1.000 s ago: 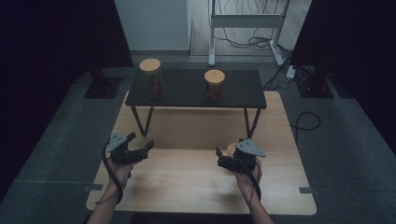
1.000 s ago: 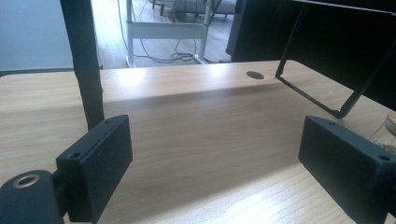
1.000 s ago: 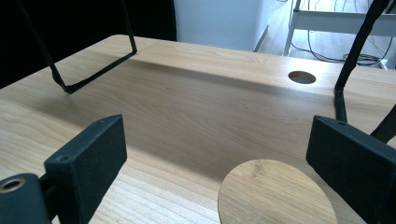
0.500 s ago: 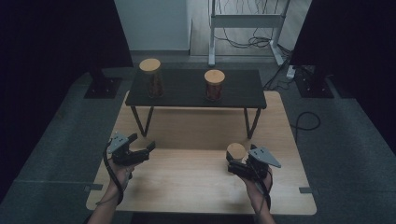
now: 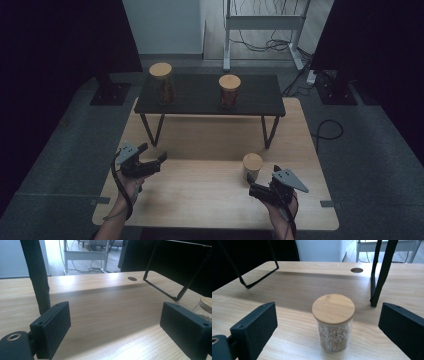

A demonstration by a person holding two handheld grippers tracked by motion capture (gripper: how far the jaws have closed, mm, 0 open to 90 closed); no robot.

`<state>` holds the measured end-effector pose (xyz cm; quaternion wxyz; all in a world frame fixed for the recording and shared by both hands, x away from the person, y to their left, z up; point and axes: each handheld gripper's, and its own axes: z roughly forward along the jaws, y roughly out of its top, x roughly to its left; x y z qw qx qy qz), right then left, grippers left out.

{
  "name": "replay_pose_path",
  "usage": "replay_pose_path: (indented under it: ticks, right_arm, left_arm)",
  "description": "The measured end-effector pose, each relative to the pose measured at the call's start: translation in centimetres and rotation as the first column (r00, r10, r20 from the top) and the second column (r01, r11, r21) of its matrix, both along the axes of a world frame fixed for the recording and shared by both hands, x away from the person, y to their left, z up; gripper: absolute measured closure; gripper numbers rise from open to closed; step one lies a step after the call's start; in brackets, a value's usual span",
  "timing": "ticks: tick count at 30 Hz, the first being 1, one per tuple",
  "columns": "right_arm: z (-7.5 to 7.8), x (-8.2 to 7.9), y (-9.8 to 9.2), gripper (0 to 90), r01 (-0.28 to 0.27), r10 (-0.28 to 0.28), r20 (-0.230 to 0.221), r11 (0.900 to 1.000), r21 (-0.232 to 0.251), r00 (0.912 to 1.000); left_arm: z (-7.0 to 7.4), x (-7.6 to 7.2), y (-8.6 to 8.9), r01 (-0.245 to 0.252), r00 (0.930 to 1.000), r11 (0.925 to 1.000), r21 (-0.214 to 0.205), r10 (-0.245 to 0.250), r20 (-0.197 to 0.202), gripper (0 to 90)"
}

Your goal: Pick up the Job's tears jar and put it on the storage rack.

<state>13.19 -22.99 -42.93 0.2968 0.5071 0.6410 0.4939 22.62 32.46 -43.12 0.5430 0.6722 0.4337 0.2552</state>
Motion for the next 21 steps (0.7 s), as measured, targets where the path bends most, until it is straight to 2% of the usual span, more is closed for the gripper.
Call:
replay_pose_path:
  ticks: [5,13,21]
  right_arm:
    - [-0.3,-0.2,-0.2,0.8,-0.002,0.002,-0.023,0.9999,-0.01,0.9997]
    - [-1.1,0.4,0.0,0.1,0.03,-0.032,-0.06,0.9992,-0.025,0.9977]
    - [-1.5,1.1,-0.1,0.0,0.026,-0.029,-0.093,0.9992,-0.032,0.9953]
  left_arm:
    - [0.0,0.0,-0.1,0.006,1.0,1.0,0.006,-0.006,0.002,9.2]
    - [0.0,0.3,-0.3,0.005,1.0,1.0,0.007,-0.005,0.0,9.1]
    - [-0.1,0.3,-0.4,0.008,1.0,0.9999,0.013,-0.008,-0.006,9.1]
